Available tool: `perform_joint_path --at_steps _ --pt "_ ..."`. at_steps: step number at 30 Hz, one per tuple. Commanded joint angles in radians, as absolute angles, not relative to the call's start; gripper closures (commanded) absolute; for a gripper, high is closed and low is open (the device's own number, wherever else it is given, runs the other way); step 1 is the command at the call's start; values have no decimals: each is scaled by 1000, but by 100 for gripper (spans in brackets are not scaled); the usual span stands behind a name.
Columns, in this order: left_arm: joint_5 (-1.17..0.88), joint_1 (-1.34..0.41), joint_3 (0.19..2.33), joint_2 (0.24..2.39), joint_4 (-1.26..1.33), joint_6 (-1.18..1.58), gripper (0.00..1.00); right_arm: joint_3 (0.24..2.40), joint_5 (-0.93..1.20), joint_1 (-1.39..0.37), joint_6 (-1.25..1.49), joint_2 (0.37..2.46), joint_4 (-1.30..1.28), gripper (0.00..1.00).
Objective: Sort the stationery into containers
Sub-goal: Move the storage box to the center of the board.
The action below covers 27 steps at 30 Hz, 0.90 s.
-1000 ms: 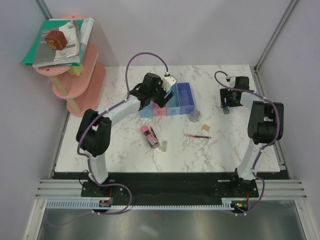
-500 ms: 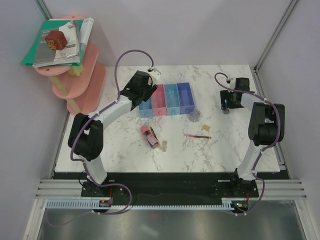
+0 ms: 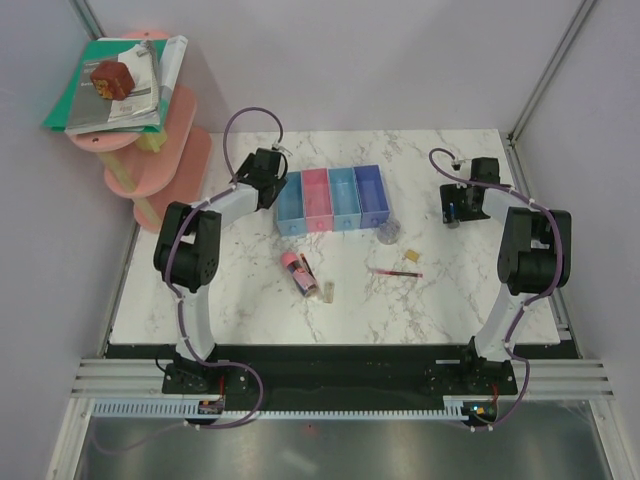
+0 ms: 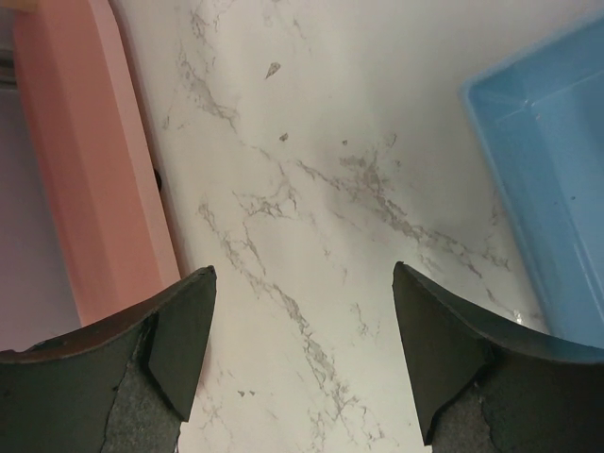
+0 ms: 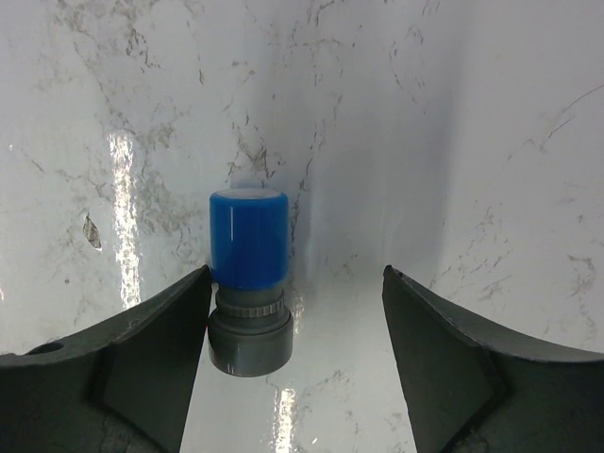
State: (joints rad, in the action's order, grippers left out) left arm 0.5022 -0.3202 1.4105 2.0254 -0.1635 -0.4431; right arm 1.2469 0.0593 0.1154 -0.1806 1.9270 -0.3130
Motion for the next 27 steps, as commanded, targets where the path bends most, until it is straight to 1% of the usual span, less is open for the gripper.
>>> perform_joint_path --at_steps 1,17,20,27 --pt "469 -328 1479 2057 -97 -443 18 1235 67 118 -183 1885 -345 19" --pt "351 -356 1531 2117 -66 -445 18 1207 49 118 -195 1875 -353 22" --pt "339 -367 1534 2126 -61 -442 18 1209 51 118 -193 1876 -353 25" --pt "345 -380 1548 2155 -37 -446 18 1224 54 117 -199 1894 -356 26"
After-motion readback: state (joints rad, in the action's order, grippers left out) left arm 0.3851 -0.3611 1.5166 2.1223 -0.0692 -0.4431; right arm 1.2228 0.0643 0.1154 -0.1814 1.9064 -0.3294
